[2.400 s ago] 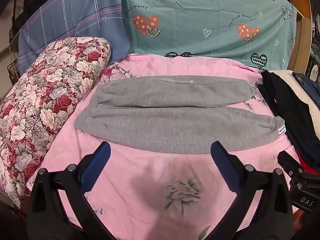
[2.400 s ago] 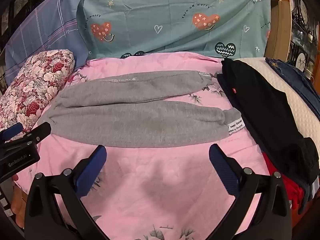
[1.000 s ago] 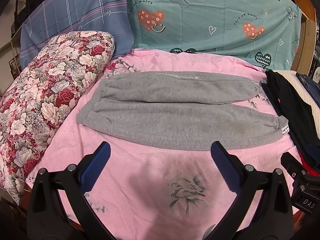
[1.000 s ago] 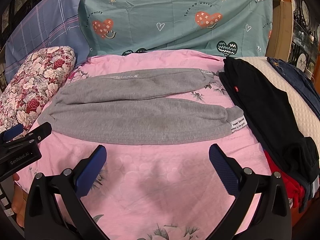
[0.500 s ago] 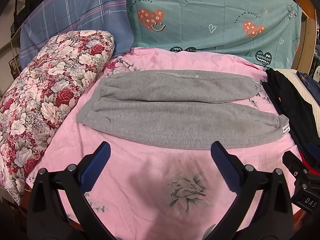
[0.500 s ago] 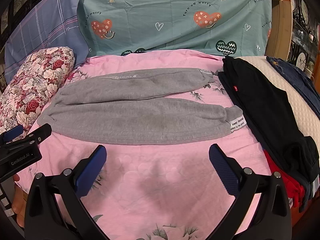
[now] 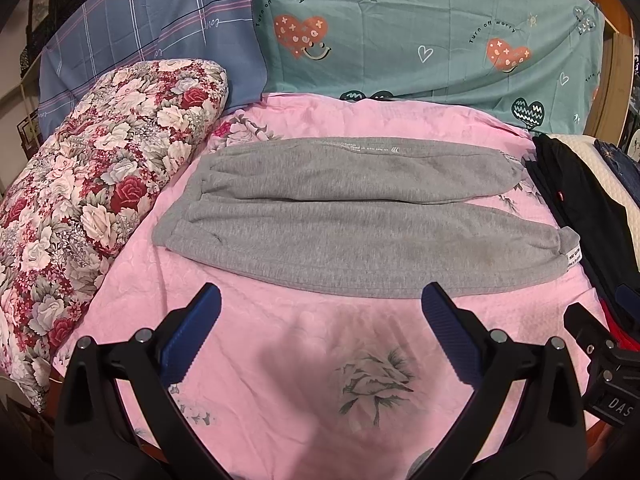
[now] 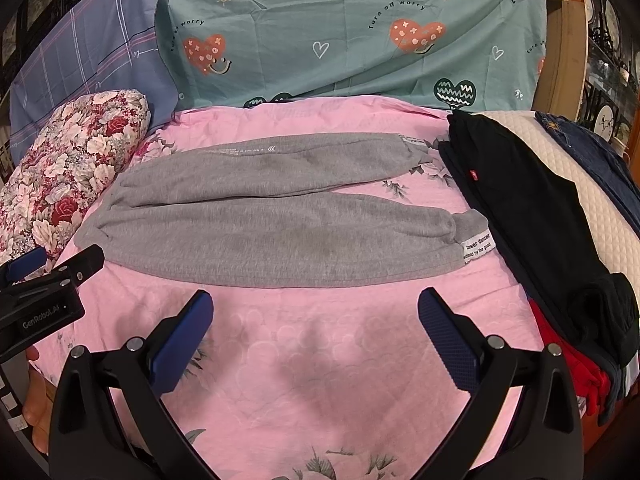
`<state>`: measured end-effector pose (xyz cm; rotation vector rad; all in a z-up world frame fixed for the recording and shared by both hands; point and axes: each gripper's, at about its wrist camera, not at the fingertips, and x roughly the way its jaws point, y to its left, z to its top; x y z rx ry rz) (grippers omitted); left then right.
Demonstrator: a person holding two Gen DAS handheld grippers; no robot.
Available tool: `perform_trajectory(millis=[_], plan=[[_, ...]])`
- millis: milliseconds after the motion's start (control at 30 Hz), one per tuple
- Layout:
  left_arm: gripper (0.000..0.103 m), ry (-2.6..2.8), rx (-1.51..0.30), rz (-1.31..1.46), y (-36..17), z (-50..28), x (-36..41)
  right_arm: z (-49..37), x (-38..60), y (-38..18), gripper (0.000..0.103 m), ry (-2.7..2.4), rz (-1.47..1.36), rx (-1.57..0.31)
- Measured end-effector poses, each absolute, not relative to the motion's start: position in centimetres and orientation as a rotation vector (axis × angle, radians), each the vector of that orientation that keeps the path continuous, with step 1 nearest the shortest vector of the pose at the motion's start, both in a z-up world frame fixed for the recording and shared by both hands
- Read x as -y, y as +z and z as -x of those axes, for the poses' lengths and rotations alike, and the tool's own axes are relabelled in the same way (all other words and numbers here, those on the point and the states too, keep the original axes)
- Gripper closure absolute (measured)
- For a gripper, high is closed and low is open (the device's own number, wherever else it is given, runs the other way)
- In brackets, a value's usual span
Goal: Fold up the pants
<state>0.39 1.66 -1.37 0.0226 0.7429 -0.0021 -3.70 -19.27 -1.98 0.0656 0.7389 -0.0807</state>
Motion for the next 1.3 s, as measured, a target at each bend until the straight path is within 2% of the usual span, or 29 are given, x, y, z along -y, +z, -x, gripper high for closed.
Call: perform_trajectory(millis=[867, 967, 1133, 1300], plan=[[0.002, -0.009, -0.775, -0.025, -2.0, -1.2, -1.8, 3.5, 19.0, -2.6, 0.001, -0.075, -0.069, -0.755], [0.002, -0.112, -0.872, 0.062, -3.7, -2.7, -2.3, 3.2, 19.1, -2.9, 0.001, -0.068, -0.072, -0.771], [0.002, -0.183, -1.122, 0.303, -9.8, -7.8, -6.4, 2.3, 19.8, -4.8, 0.001, -0.080, -0.089, -0.843], [0.002, 0.025, -1.129, 0.506, -12.8, -13.2, -14.8, 2.5, 21.2, -5.6, 0.001, -0.100, -0.136, -0.877]])
